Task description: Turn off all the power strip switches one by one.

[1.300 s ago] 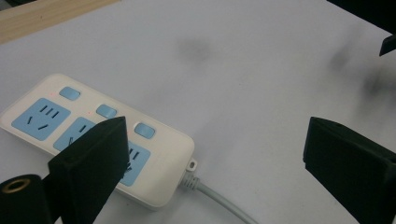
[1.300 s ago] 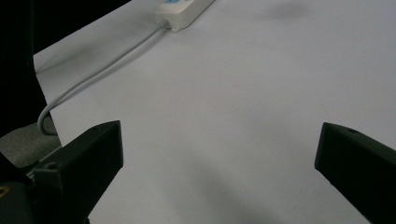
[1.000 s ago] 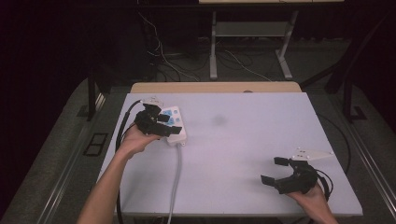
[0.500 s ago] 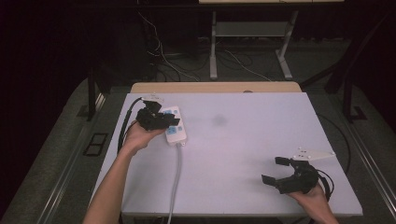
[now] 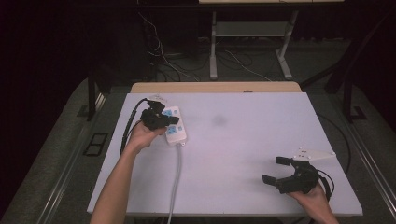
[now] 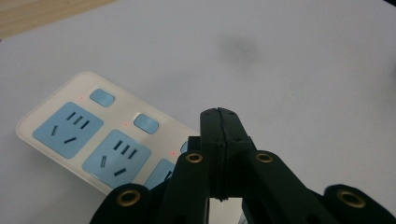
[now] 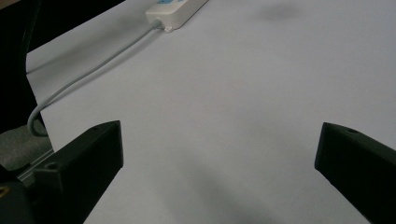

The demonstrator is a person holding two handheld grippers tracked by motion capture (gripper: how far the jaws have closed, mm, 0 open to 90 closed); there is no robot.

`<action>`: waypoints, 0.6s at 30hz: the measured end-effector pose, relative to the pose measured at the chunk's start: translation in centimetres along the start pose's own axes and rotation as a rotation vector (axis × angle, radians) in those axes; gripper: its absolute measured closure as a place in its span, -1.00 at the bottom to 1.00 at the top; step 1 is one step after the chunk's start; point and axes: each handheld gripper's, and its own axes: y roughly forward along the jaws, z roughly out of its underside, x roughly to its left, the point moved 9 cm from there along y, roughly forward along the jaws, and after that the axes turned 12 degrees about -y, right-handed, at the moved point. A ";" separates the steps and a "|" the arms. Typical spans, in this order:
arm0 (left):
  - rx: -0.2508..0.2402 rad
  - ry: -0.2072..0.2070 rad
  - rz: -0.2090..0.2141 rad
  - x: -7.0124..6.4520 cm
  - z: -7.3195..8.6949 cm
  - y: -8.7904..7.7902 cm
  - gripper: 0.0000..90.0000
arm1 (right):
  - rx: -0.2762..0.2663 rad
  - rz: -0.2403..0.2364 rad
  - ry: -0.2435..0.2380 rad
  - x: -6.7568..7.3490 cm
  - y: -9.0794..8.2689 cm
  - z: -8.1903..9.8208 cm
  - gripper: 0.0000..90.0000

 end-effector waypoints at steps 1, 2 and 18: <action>0.006 0.001 -0.003 0.0 0.0 0.2 0.98 | -0.001 0.000 0.000 0.0 0.0 0.0 -0.98; 0.012 0.004 -0.006 0.0 0.1 0.4 0.98 | -0.001 -0.001 0.000 0.0 0.0 0.0 -0.98; 0.069 0.005 -0.075 1.5 1.0 2.8 0.98 | 0.004 0.001 0.000 0.0 0.0 0.1 -0.98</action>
